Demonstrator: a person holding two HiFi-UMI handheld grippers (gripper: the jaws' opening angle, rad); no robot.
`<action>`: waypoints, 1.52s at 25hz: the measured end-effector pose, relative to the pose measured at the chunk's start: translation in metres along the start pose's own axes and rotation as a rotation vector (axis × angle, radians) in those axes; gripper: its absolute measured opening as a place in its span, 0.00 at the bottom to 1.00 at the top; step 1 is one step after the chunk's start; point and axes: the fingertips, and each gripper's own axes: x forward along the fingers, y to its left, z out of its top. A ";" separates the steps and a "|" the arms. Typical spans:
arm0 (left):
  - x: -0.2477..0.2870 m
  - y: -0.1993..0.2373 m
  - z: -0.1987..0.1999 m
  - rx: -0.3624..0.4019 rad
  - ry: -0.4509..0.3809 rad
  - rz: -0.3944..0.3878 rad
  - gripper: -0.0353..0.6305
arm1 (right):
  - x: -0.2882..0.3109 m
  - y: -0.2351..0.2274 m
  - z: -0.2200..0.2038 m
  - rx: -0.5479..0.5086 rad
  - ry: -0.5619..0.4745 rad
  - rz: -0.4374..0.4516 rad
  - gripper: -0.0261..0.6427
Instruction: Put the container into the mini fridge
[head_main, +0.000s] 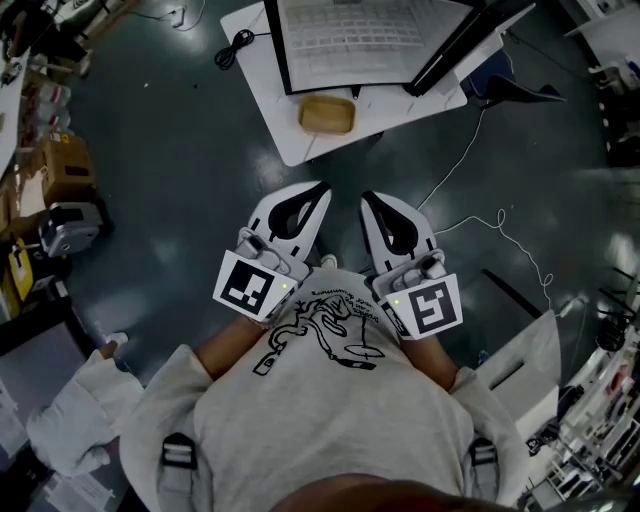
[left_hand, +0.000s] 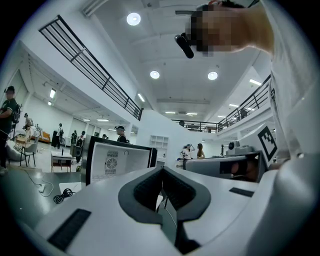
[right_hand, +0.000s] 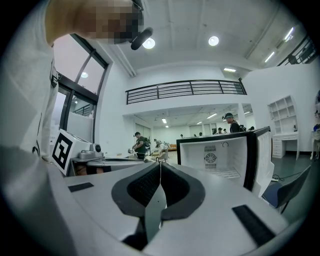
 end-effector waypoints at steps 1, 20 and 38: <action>0.002 0.006 0.000 -0.002 0.002 0.001 0.08 | 0.005 -0.002 0.002 0.000 -0.002 -0.001 0.08; 0.040 0.110 0.012 -0.045 -0.002 -0.024 0.08 | 0.111 -0.032 0.026 -0.018 -0.002 -0.046 0.08; 0.054 0.158 0.005 -0.062 0.004 -0.045 0.08 | 0.155 -0.040 0.019 -0.011 0.022 -0.065 0.08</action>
